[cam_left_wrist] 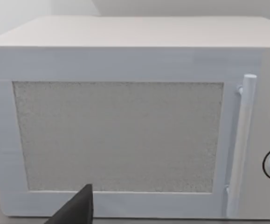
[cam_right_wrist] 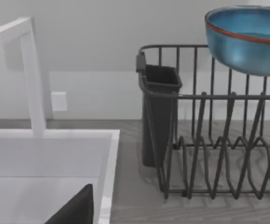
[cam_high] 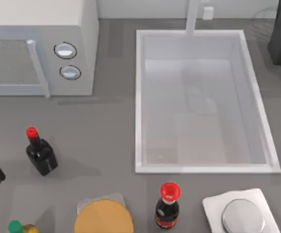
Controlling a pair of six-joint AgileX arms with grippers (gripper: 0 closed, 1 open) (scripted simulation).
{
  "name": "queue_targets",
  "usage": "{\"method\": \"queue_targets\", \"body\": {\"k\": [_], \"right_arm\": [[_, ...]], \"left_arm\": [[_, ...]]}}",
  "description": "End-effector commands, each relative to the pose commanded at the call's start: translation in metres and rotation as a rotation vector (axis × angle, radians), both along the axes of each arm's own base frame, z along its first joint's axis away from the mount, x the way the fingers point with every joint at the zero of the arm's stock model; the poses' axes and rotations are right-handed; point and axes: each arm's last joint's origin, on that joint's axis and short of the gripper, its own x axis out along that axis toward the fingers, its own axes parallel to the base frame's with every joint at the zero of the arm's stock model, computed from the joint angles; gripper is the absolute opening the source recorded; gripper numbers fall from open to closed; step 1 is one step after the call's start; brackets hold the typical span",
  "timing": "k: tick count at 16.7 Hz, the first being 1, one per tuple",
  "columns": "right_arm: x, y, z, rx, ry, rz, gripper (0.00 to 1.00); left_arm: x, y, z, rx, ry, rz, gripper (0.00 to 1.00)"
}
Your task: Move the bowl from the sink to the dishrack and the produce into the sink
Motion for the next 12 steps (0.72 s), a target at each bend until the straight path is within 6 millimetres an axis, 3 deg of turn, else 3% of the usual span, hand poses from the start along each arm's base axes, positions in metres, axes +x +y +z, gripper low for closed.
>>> {"method": "queue_targets", "body": {"k": [6,12], "right_arm": [[0.000,-0.001,0.005,-0.009,0.035,-0.004,1.00],[0.015,-0.010,0.034,-0.067,0.405,-0.061,1.00]], "left_arm": [[0.000,0.000,0.000,0.000,0.000,0.000,1.00],[0.000,0.000,0.000,0.000,0.000,0.000,1.00]]}}
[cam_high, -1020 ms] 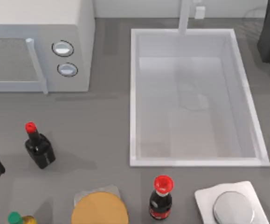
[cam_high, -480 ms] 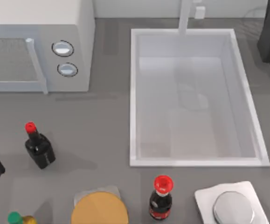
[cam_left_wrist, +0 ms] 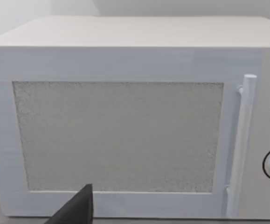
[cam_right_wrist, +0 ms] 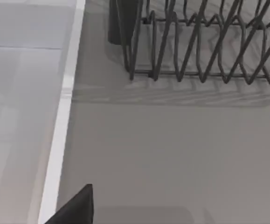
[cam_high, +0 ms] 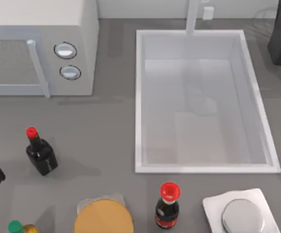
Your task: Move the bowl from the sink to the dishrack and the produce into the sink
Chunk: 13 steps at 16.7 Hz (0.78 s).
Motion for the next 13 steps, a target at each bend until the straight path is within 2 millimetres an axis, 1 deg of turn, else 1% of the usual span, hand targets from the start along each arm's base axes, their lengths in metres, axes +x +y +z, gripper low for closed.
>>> {"method": "queue_targets", "body": {"k": [3,6,10,13], "right_arm": [[0.021,-0.010,0.013,-0.015,0.289,-0.033,1.00],[0.048,-0.024,0.019,-0.005,0.589,-0.048,1.00],[0.083,-0.044,0.015,0.042,0.932,-0.039,1.00],[0.102,-0.057,0.009,0.081,1.097,-0.023,1.00]], "left_arm": [[0.000,0.000,0.000,0.000,0.000,0.000,1.00],[0.000,0.000,0.000,0.000,0.000,0.000,1.00],[0.000,0.000,0.000,0.000,0.000,0.000,1.00],[0.000,0.000,0.000,0.000,0.000,0.000,1.00]]}}
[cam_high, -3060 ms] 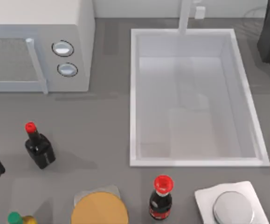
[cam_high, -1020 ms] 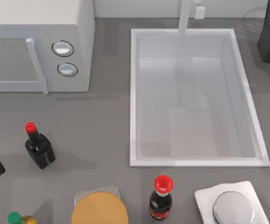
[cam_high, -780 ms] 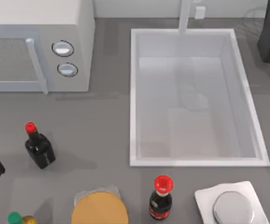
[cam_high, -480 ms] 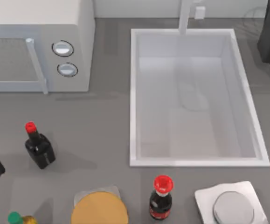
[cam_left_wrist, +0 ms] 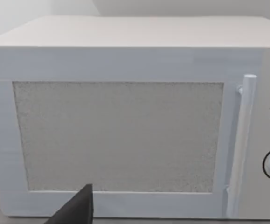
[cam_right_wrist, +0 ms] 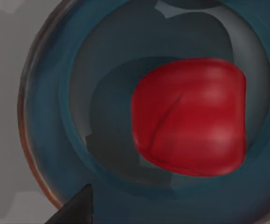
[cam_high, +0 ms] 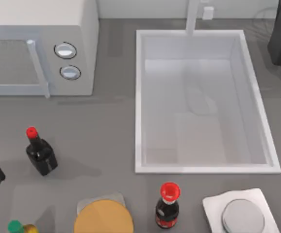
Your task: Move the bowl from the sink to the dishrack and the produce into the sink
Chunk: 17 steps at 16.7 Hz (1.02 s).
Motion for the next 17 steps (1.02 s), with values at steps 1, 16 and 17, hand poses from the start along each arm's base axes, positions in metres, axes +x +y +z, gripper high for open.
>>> {"method": "queue_targets", "body": {"k": [1,16,17], "right_arm": [[0.004,-0.003,-0.001,0.010,0.032,0.000,1.00],[0.015,-0.008,-0.075,0.017,0.048,0.000,1.00],[0.014,-0.008,-0.085,0.017,0.048,0.000,1.00]], "left_arm": [[0.000,0.000,0.000,0.000,0.000,0.000,1.00],[0.000,0.000,0.000,0.000,0.000,0.000,1.00],[0.000,0.000,0.000,0.000,0.000,0.000,1.00]]}}
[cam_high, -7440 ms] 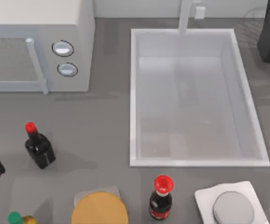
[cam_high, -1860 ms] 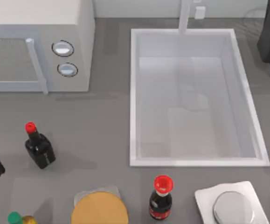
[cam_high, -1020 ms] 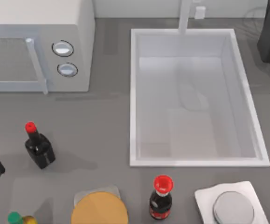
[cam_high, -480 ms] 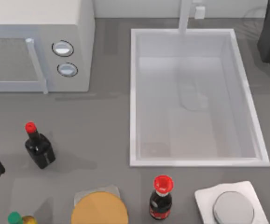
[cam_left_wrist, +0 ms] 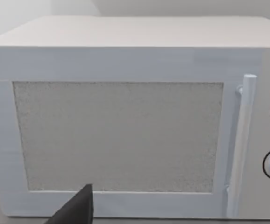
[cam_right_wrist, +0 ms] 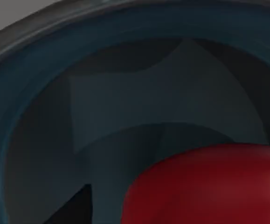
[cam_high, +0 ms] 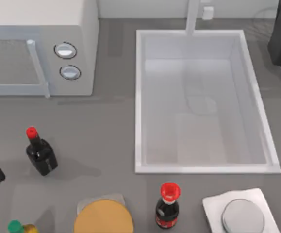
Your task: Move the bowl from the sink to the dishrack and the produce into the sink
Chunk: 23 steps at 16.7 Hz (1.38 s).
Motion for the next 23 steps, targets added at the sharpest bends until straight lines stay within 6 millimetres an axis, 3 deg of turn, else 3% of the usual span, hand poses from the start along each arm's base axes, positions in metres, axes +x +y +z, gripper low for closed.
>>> {"method": "queue_targets", "body": {"k": [3,7,20,23], "right_arm": [[-0.005,0.001,-0.020,0.005,0.017,0.000,1.00],[-0.006,0.002,-0.021,0.006,0.019,0.000,1.00],[-0.006,0.002,-0.021,0.006,0.019,0.000,0.02],[-0.006,0.002,-0.021,0.006,0.019,0.000,0.00]], "left_arm": [[0.000,0.000,0.000,0.000,0.000,0.000,1.00],[0.000,0.000,0.000,0.000,0.000,0.000,1.00],[0.000,0.000,0.000,0.000,0.000,0.000,1.00],[0.000,0.000,0.000,0.000,0.000,0.000,1.00]]}}
